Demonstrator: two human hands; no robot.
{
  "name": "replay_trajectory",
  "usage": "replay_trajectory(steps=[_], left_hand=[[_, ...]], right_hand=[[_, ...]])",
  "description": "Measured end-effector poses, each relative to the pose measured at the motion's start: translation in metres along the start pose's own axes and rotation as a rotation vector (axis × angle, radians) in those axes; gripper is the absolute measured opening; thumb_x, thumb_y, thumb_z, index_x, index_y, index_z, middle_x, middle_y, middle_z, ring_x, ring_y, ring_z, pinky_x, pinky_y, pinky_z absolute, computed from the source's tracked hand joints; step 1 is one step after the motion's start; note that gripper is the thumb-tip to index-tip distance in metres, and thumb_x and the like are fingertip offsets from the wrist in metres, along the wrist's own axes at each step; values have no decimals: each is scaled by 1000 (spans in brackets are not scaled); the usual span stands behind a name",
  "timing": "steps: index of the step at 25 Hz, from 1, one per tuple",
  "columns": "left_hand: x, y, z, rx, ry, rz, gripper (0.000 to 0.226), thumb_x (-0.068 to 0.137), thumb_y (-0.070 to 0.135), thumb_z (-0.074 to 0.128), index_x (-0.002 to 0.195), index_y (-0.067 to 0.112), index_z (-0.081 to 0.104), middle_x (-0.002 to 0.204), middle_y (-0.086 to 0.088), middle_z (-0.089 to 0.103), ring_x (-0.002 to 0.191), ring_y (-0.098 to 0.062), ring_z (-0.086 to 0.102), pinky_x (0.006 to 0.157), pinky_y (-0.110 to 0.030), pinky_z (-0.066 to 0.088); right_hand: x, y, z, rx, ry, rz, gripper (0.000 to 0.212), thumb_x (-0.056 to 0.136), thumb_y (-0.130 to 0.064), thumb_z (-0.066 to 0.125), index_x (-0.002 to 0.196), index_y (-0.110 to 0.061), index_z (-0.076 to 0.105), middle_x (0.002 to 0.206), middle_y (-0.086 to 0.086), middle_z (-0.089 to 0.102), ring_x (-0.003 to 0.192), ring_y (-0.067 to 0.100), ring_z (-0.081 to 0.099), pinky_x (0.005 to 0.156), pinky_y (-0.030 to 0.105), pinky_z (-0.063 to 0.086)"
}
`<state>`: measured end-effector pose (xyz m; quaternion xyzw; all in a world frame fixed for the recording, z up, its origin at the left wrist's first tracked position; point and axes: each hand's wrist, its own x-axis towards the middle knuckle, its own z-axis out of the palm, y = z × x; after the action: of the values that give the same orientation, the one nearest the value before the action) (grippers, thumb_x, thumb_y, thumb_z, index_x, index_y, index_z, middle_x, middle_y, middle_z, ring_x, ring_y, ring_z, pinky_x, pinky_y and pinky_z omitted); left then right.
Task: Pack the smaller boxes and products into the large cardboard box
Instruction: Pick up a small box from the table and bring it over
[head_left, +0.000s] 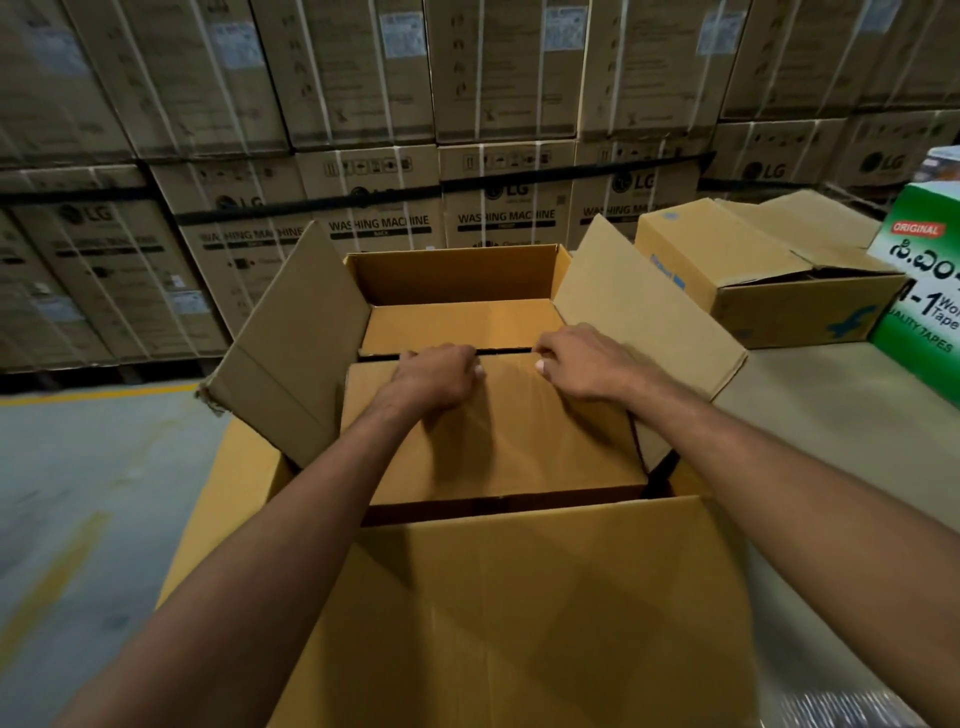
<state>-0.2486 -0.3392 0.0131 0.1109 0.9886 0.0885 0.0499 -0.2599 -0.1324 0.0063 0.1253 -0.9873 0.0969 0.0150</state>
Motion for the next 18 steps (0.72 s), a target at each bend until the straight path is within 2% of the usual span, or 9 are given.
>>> replay_trajectory(steps=[3, 5, 7, 10, 12, 14, 16, 18], left_hand=[[-34, 11, -26, -16, 192, 26, 31, 107, 37, 43, 133, 27, 58, 127, 3, 65, 119, -21, 60, 107, -50, 41], [-63, 19, -45, -33, 271, 46, 28, 106, 37, 46, 127, 28, 63, 117, 5, 69, 107, -17, 64, 97, -44, 52], [-95, 26, -61, -100, 255, 67, 27, 105, 34, 50, 125, 25, 66, 114, 5, 69, 102, -13, 63, 90, -40, 55], [-144, 36, -73, -172, 168, 114, 27, 102, 34, 55, 121, 21, 69, 110, 6, 68, 102, -11, 63, 91, -35, 53], [-171, 41, -71, -217, 53, 111, 31, 98, 46, 57, 115, 25, 71, 102, 11, 69, 96, -7, 65, 83, -30, 53], [-196, 46, -62, -259, -148, 88, 34, 90, 57, 60, 111, 34, 73, 101, 18, 68, 96, -1, 63, 79, -24, 51], [-212, 48, -51, -288, -273, 87, 42, 81, 65, 62, 113, 39, 72, 111, 23, 65, 105, 1, 61, 86, -26, 50], [-218, 53, -46, -313, -269, 78, 48, 78, 67, 62, 114, 37, 72, 114, 22, 64, 107, 0, 59, 87, -27, 49]], right_hand=[[-26, -5, -24, 32, 125, -13, 27, 106, -44, 47, 116, -26, 64, 111, -5, 64, 103, 16, 56, 95, 40, 46], [-51, -8, -40, 150, 204, -53, 35, 108, -47, 42, 95, -25, 65, 90, -5, 65, 84, 15, 60, 80, 35, 49], [-78, -12, -57, 247, 230, -105, 44, 108, -46, 41, 79, -22, 62, 73, -3, 60, 65, 13, 55, 61, 30, 41], [-122, -13, -76, 285, 135, -164, 48, 106, -44, 49, 67, -17, 61, 58, -4, 47, 49, 12, 39, 52, 27, 34], [-146, -11, -78, 330, 8, -196, 43, 102, -42, 56, 72, -14, 70, 63, -6, 60, 53, 18, 53, 53, 33, 47], [-165, -8, -72, 338, -190, -236, 28, 99, -39, 62, 87, -21, 79, 85, -8, 74, 79, 19, 69, 75, 41, 59], [-178, -6, -62, 309, -343, -285, 23, 101, -39, 61, 103, -24, 79, 99, -7, 74, 95, 18, 69, 88, 40, 57], [-179, -3, -58, 332, -378, -283, 27, 103, -39, 58, 114, -21, 76, 109, -5, 72, 102, 15, 67, 93, 38, 55]])
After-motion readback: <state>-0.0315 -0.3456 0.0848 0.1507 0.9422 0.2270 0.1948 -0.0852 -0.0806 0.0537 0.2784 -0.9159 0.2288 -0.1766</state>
